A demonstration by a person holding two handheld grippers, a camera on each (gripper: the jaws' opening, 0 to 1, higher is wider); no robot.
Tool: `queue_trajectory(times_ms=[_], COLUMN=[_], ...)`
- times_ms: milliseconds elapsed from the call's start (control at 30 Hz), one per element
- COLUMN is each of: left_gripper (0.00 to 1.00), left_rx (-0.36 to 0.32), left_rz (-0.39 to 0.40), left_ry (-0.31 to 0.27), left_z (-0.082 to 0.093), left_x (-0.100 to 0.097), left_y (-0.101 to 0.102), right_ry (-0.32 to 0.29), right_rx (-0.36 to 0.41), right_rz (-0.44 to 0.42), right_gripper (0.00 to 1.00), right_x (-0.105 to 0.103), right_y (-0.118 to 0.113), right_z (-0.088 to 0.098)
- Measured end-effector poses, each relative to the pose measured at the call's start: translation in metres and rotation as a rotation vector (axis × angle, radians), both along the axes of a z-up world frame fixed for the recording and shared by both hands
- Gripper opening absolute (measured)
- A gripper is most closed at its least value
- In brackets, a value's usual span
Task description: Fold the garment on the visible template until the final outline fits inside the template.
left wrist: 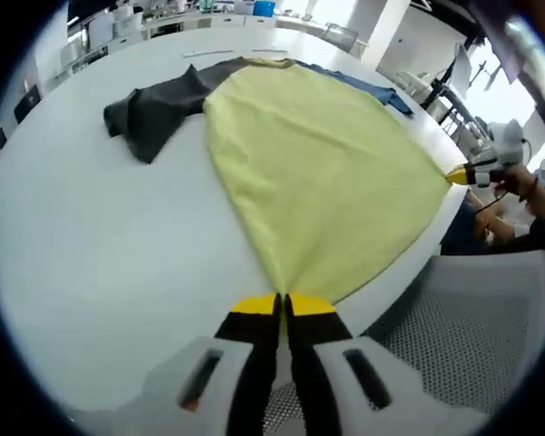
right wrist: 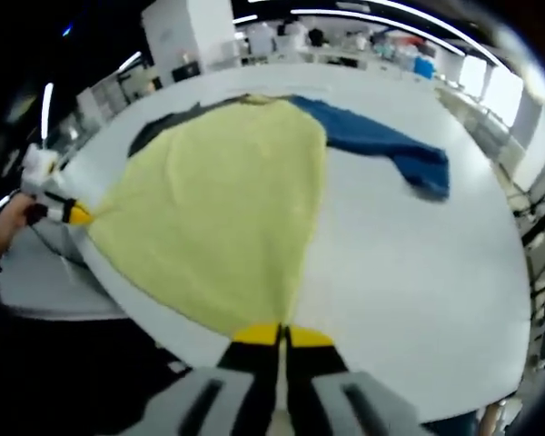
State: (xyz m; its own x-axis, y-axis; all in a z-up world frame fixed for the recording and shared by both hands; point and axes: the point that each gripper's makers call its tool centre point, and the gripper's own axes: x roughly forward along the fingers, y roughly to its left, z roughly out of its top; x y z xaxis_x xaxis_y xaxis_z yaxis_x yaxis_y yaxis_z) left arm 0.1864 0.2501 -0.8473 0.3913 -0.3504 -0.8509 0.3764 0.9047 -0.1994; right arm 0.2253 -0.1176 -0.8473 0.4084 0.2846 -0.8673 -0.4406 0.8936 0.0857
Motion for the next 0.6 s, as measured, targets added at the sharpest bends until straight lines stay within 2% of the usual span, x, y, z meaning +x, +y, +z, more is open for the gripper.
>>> queue_trajectory(times_ms=[167,267,333,433,500,600], left_gripper=[0.00,0.02,0.05,0.11,0.19,0.30], left_rx=[-0.003,-0.024,-0.053,-0.059,-0.075,-0.081], left_rz=[0.034,0.046,0.070,0.070,0.069,0.058], left_ry=[0.002,-0.003,-0.005,-0.019,-0.051,-0.077], left_z=[0.000,0.001,0.002,0.005,0.011,0.016], left_x=[0.001,0.000,0.001,0.003,0.008,0.013], left_y=[0.001,0.001,0.001,0.002,0.000,0.001], right_ry=[0.003,-0.003,-0.001,0.009,0.005,-0.003], right_rx=[0.012,0.002,0.002,0.036,0.046,0.059], right_rz=[-0.008,0.020,0.024,-0.008,-0.023,-0.043], right_gripper=[0.00,0.00,0.00,0.00,0.04,0.17], right_x=[-0.001,-0.001,-0.001,0.000,-0.001,0.001], right_y=[0.001,0.001,0.001,0.000,0.001,-0.001], right_z=[-0.002,-0.001,-0.001,0.000,0.002,0.006])
